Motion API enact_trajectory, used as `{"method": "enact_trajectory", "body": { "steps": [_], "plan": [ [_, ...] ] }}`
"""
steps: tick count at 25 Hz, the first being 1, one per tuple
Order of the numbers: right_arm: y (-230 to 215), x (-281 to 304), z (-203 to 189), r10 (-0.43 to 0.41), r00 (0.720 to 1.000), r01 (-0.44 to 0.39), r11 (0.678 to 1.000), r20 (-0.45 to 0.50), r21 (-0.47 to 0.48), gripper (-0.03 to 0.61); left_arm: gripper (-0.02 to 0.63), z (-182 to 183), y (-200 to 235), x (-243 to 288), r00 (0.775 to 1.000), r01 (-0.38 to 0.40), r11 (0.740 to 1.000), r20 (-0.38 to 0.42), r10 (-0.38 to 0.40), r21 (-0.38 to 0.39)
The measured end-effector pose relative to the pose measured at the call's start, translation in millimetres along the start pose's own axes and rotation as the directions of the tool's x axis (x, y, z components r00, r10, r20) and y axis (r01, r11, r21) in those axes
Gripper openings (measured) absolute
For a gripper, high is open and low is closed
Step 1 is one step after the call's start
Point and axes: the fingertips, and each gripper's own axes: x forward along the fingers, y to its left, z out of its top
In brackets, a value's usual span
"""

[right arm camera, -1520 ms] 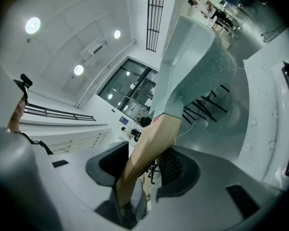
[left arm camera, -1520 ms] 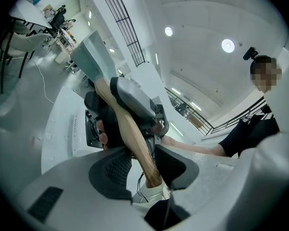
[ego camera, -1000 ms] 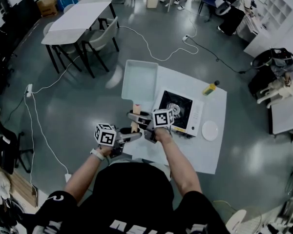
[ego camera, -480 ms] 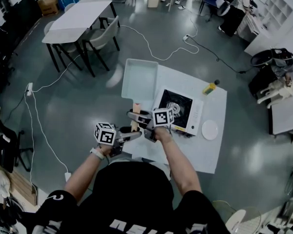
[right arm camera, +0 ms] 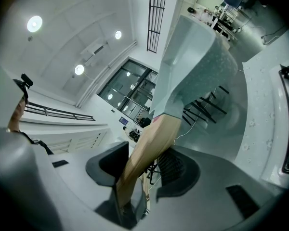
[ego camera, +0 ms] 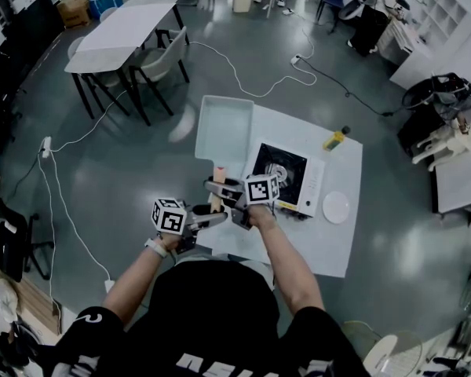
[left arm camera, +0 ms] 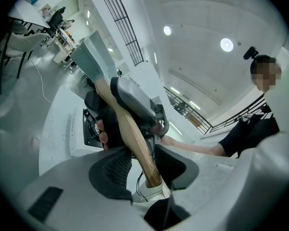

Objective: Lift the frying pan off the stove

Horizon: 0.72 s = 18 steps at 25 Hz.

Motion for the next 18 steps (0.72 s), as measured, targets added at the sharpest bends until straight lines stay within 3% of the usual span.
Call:
{"method": "enact_trajectory", "body": {
  "steps": [18],
  "plan": [
    [0.8, -1.7, 2.0, -0.030, 1.000, 0.030, 1.000, -0.008, -0.011, 0.176, 0.144, 2.4, -3.7, -0.9, 1.000, -0.001, 1.000, -0.005, 0.001, -0.008]
  ]
}}
